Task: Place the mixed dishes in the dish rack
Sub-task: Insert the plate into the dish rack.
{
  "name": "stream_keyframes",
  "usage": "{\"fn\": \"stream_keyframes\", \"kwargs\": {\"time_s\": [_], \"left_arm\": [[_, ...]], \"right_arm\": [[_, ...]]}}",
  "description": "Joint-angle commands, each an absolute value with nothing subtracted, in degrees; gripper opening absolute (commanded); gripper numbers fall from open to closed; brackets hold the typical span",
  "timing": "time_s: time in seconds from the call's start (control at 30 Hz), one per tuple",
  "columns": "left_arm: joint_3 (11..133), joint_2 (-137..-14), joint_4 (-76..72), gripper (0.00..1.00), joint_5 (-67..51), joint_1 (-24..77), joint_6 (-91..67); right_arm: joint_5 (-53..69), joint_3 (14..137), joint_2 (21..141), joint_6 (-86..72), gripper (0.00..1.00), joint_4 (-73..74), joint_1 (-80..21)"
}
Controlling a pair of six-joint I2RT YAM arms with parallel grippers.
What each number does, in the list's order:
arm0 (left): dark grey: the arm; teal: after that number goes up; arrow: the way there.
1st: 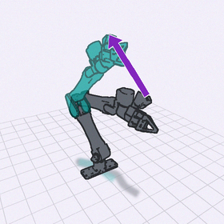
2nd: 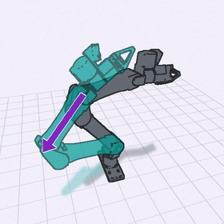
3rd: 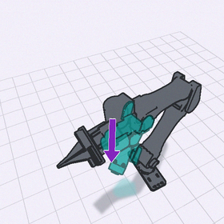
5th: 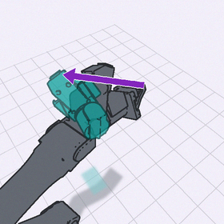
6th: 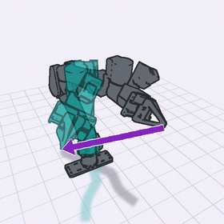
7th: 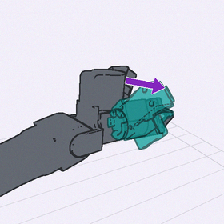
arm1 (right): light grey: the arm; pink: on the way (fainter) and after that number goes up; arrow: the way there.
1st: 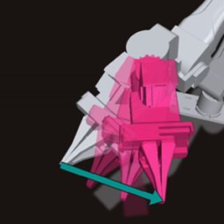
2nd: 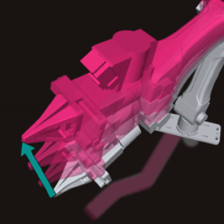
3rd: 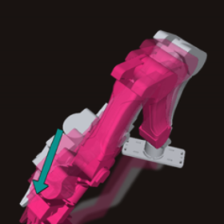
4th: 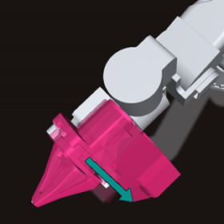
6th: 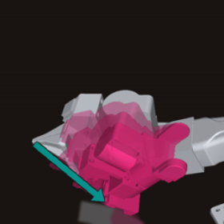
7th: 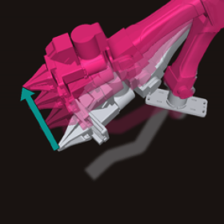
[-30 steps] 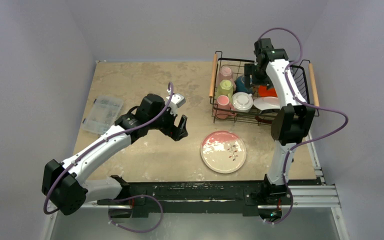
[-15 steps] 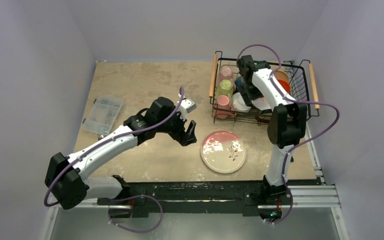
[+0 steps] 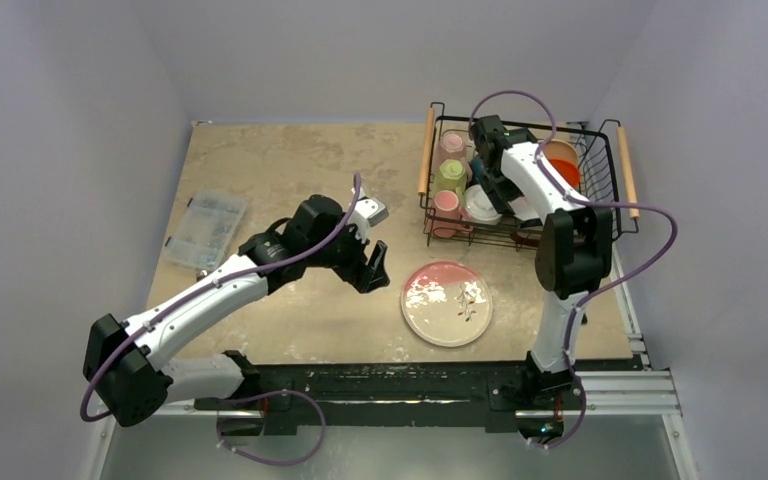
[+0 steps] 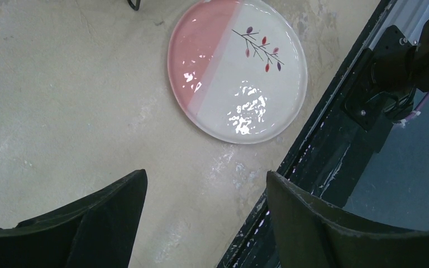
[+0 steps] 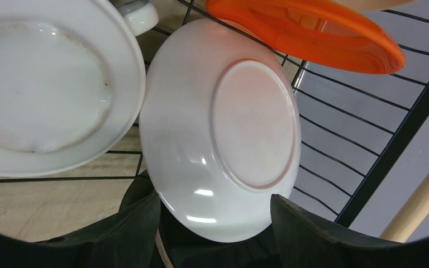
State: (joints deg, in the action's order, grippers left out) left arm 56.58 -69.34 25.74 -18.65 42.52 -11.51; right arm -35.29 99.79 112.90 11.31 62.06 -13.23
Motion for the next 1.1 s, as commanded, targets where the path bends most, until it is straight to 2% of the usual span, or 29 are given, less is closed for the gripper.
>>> {"fn": "stream_keyframes", "kwargs": {"time_s": [0.0,0.2,0.4,0.77,1.07], "left_arm": [[57.6,-67.6,26.0,0.77,-18.1,42.8,-11.5],[57.5,-67.6,25.8,0.79,-17.2,42.8,-11.7],[57.1,-67.6,25.7,0.81,-16.9,42.8,-11.7],[56.6,-67.2,26.0,0.81,-16.7,42.8,-10.9],[56.4,-67.1,26.6,0.82,-16.5,42.8,-9.8]], "right_arm": [[-35.5,99.6,114.2,12.8,0.70,59.8,-14.4],[-33.7,97.6,113.4,12.6,0.73,58.8,-15.6],[-44.2,93.0,113.3,13.7,0.78,56.5,-15.4],[-49.7,95.4,112.8,11.9,0.83,50.9,-14.6],[-52.6,96.3,110.8,13.0,0.83,49.4,-12.1]]}}
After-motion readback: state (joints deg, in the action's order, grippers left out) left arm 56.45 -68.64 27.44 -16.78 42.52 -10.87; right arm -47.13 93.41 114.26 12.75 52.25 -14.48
